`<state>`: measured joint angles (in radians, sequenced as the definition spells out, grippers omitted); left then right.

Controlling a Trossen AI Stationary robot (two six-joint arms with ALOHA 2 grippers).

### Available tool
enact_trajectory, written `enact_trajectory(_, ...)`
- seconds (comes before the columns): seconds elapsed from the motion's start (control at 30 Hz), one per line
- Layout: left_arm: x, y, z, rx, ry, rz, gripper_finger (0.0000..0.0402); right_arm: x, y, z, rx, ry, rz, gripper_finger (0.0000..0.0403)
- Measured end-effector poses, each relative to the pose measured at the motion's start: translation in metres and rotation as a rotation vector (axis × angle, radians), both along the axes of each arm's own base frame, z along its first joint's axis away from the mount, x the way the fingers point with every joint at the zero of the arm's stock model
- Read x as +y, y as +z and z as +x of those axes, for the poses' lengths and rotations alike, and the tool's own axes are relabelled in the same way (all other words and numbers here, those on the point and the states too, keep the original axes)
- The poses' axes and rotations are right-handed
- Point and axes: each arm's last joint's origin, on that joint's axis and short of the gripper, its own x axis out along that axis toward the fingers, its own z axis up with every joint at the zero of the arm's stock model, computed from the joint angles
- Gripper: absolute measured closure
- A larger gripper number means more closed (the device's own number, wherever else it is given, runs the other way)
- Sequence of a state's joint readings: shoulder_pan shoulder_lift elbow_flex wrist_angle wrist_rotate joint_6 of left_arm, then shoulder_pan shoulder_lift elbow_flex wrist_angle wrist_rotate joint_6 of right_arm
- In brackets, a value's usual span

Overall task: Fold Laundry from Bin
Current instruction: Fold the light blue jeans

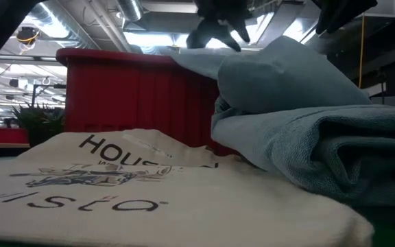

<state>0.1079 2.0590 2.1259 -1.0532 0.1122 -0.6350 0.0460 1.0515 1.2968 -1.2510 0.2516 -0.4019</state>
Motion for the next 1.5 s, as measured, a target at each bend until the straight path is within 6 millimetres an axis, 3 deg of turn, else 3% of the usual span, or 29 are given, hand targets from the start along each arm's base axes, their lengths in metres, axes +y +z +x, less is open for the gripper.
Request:
enact_trajectory(0.27, 0.001, -0.020, 0.002, 0.036, 0.020, 0.021, 0.0304, 0.000, 0.000, 0.000, 0.000, 0.000, 0.000, 0.0276)
enact_trajectory(0.77, 0.002, -0.014, 0.012, -0.086, 0.006, 0.006, 0.0304, 0.000, 0.000, 0.000, 0.000, 0.000, 0.000, 0.0276)
enact_trajectory(1.03, 0.004, -0.013, 0.012, -0.075, 0.038, 0.172, 0.0305, 0.000, 0.000, 0.000, 0.000, 0.000, 0.001, 0.0276)
enact_trajectory(1.13, 0.004, -0.013, 0.012, -0.076, 0.025, 0.166, 0.0319, 0.000, 0.000, 0.000, 0.000, 0.000, 0.001, 0.0276)
enact_trajectory(1.3, 0.000, -0.011, 0.012, -0.091, -0.021, 0.194, 0.0388, 0.000, 0.000, 0.000, 0.000, 0.000, 0.001, 0.0276)
enact_trajectory(1.5, -0.008, -0.010, 0.013, -0.091, -0.084, 0.233, 0.0399, 0.000, 0.000, 0.000, 0.000, 0.000, 0.001, 0.0276)
